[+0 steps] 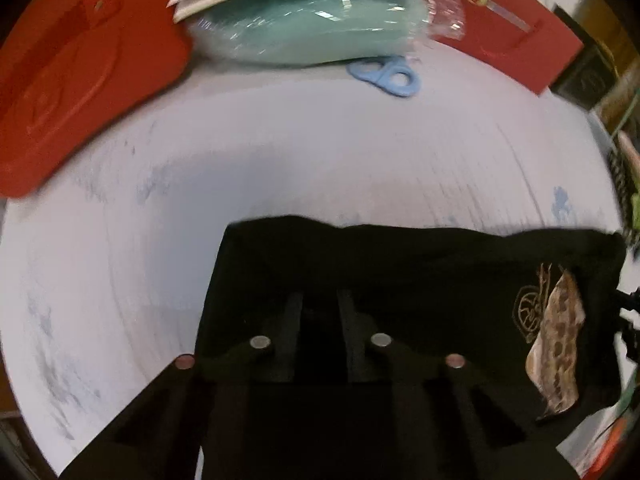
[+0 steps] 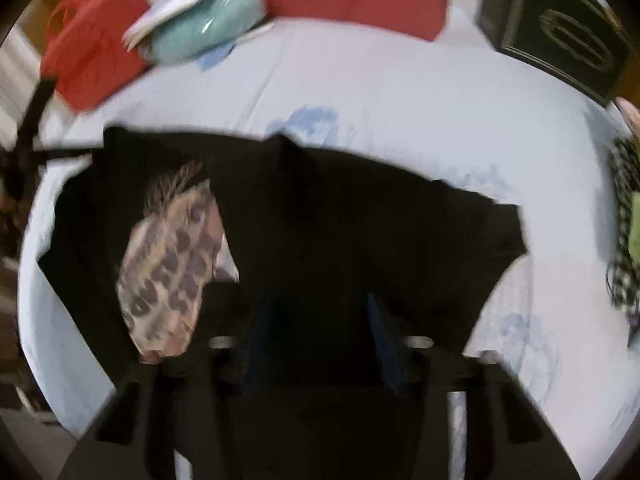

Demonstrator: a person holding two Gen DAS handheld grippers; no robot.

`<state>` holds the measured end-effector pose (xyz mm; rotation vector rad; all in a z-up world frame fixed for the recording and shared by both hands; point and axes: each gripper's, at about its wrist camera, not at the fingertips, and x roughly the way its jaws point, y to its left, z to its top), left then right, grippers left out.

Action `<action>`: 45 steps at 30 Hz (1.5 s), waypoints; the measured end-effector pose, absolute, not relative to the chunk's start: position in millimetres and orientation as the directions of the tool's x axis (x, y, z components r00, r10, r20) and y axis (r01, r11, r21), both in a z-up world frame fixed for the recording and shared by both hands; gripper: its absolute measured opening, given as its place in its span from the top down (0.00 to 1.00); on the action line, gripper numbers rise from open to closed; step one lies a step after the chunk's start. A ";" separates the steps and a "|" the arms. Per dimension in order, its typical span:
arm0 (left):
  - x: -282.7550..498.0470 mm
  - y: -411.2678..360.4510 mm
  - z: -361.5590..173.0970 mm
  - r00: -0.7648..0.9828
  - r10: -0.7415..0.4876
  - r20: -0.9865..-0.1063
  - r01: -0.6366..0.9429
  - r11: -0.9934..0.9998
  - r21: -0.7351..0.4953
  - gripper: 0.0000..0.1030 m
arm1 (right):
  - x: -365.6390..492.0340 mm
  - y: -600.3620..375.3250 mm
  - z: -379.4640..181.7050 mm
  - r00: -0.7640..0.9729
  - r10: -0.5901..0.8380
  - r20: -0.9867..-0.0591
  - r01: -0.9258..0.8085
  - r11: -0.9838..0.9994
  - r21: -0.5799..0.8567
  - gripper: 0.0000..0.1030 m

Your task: Fold clothes

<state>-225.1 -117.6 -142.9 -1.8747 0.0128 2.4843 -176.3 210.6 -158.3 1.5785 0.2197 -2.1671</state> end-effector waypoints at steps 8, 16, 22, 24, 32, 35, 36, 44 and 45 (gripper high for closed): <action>-174.7 -133.0 -94.6 -0.384 0.074 -0.921 -0.024 -0.997 -0.070 0.82 | -131.3 217.3 -82.6 -0.322 -0.483 -0.815 0.647 -0.740 0.183 0.94; -143.2 -163.6 -112.8 -0.291 0.043 -0.956 0.058 -0.996 -0.062 0.51 | -111.9 258.5 -95.9 -0.221 -0.388 -0.895 0.571 -0.795 0.204 0.69; -164.5 -174.3 -110.1 -0.317 0.026 -0.948 0.115 -0.991 -0.066 0.47 | -156.5 303.5 -93.1 -0.336 -0.291 -0.896 0.299 -0.935 0.192 0.68; -177.3 -173.4 -116.2 -0.316 0.030 -0.948 0.130 -0.989 -0.074 0.46 | -173.8 305.7 -99.4 -0.343 -0.273 -0.899 0.249 -0.949 0.194 0.68; -215.7 -150.2 -155.2 -0.266 0.020 -0.964 0.096 -0.994 -0.047 0.46 | -221.8 287.3 -125.4 -0.345 -0.222 -0.912 0.203 -0.966 0.158 0.51; -217.7 -143.2 -156.1 -0.290 -0.010 -0.957 0.065 -0.998 -0.010 0.46 | -231.5 276.8 -140.6 -0.342 -0.195 -0.919 0.210 -0.969 0.127 0.49; -217.6 -141.5 -156.4 -0.295 -0.019 -0.955 0.058 -0.998 0.002 0.47 | -234.2 273.6 -145.0 -0.340 -0.188 -0.922 0.215 -0.969 0.118 0.49; -222.5 -143.5 -155.2 -0.332 -0.048 -0.942 0.063 -0.998 0.028 0.86 | -243.2 281.0 -140.2 -0.427 -0.083 -0.900 0.163 -0.986 0.014 0.89; -223.3 -145.3 -154.5 -0.331 -0.052 -0.942 0.072 -0.997 0.030 0.85 | -246.0 287.1 -140.5 -0.432 -0.072 -0.899 0.132 -0.991 0.016 0.77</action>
